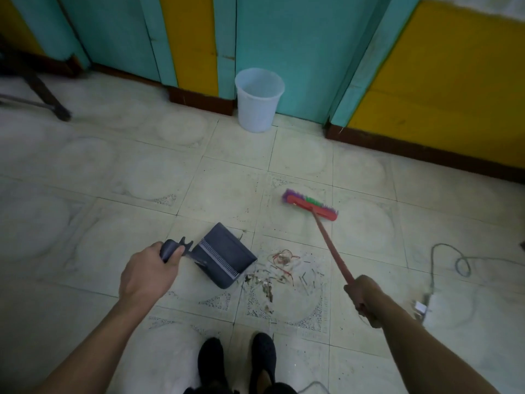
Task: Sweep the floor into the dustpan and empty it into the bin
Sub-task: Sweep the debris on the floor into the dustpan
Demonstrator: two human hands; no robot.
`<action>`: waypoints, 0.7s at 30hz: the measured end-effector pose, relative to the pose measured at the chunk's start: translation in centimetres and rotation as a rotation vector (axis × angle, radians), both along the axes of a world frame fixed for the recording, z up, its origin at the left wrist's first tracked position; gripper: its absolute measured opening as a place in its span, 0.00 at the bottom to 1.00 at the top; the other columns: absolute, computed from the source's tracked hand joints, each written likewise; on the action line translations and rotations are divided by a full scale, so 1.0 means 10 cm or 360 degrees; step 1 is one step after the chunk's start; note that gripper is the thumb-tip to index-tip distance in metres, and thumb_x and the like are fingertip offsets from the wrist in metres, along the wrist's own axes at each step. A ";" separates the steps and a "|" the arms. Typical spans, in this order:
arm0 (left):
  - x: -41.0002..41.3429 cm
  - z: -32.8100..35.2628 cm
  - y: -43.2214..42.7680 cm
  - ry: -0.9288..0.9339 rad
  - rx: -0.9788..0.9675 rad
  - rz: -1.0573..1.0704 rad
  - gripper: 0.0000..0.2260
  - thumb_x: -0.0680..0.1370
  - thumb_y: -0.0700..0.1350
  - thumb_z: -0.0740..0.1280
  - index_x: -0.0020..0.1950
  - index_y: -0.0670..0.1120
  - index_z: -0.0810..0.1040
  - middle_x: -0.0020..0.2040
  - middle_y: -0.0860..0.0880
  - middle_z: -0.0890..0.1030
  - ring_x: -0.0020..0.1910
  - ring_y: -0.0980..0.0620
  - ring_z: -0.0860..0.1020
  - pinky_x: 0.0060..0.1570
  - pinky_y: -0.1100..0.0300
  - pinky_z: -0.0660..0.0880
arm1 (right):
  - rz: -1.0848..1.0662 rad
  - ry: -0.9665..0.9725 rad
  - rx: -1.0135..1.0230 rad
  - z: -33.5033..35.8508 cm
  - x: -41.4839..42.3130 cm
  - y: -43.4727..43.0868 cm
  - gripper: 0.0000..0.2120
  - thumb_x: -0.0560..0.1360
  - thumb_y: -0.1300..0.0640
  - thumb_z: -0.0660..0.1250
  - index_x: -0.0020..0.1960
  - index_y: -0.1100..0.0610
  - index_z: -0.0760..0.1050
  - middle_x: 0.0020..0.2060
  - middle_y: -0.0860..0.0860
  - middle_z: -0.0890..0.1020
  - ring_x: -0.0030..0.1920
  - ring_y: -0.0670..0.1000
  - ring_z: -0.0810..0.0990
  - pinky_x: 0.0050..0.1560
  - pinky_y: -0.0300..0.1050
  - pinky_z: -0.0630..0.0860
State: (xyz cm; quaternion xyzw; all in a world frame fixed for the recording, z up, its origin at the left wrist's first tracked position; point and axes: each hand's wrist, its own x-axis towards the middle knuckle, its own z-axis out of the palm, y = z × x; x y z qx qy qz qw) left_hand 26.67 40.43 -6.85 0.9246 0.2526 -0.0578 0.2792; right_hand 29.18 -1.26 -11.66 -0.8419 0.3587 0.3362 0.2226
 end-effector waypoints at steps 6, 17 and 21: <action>-0.19 0.03 -0.01 0.0030 -0.0026 0.0148 0.16 0.77 0.57 0.65 0.37 0.46 0.74 0.34 0.45 0.78 0.36 0.44 0.77 0.37 0.57 0.72 | 0.0142 -0.0041 0.0198 -0.17 0.22 0.40 0.14 0.78 0.57 0.62 0.57 0.67 0.72 0.34 0.56 0.77 0.26 0.51 0.74 0.24 0.38 0.72; -0.85 0.07 0.03 0.0051 0.0088 0.0525 0.14 0.77 0.54 0.66 0.44 0.44 0.79 0.33 0.45 0.78 0.35 0.42 0.77 0.35 0.56 0.71 | 0.0815 0.0056 0.0331 -0.70 0.64 1.12 0.17 0.78 0.60 0.62 0.64 0.65 0.70 0.45 0.58 0.81 0.30 0.50 0.81 0.26 0.38 0.78; -1.09 0.11 -0.07 0.0057 0.0131 0.0595 0.12 0.78 0.54 0.66 0.44 0.46 0.77 0.31 0.46 0.78 0.31 0.46 0.76 0.32 0.57 0.71 | 0.1121 0.0157 0.0196 -0.77 0.72 1.03 0.18 0.78 0.61 0.59 0.67 0.64 0.70 0.39 0.52 0.77 0.28 0.45 0.74 0.24 0.35 0.71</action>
